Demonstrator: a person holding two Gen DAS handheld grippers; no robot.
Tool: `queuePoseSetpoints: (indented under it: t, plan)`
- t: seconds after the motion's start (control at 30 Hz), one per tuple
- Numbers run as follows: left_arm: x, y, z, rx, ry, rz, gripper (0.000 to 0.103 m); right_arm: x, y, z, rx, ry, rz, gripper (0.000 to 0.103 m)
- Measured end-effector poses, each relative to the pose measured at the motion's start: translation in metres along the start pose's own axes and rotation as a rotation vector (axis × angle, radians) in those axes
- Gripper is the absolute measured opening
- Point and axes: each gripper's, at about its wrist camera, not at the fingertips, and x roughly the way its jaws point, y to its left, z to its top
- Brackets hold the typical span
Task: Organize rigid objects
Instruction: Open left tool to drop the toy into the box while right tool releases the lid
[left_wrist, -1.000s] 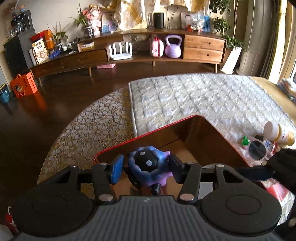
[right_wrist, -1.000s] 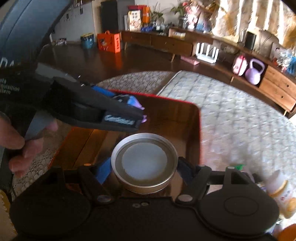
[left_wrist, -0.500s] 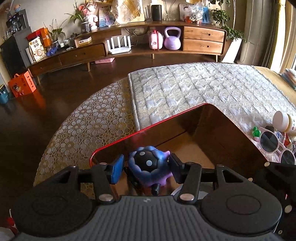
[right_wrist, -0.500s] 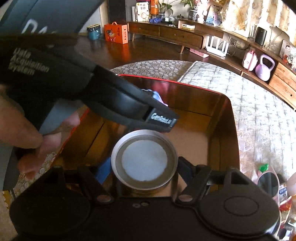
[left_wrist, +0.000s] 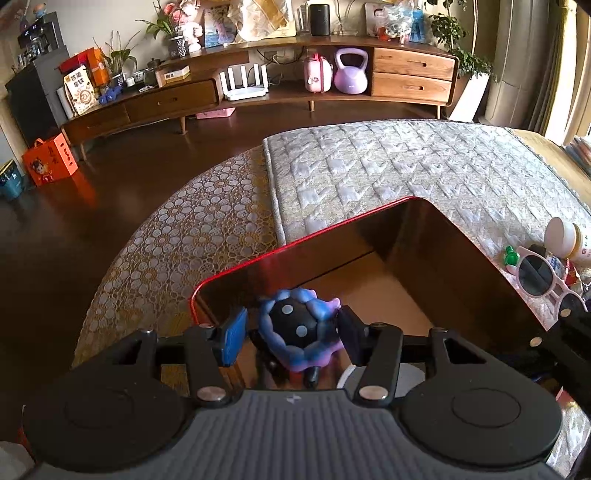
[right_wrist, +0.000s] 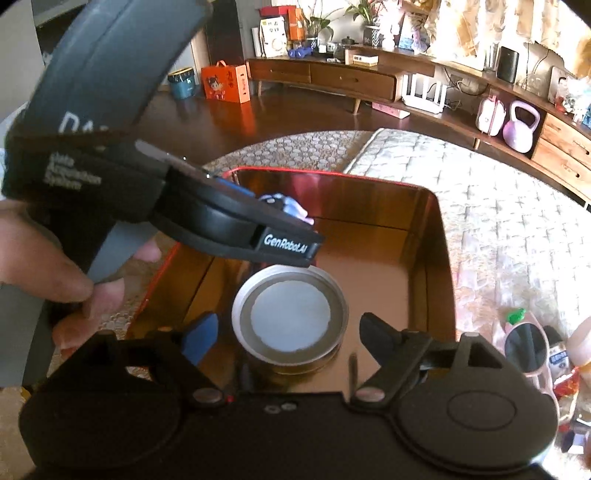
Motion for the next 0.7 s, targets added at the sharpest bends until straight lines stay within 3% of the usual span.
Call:
queuePoseSetpoints:
  t: [0.17, 0.7]
  plan:
    - [-0.015, -0.001, -0.002, -0.01, -0.015, -0.001, 0.06, -0.023, -0.003, 0.001, 0.029, -0.04, 0.003, 0.085]
    - [-0.091, -0.028, -0.005, -0.03, -0.123, -0.033, 0.064, -0.107, -0.033, -0.024, 0.127, -0.147, -0.009, 0.098]
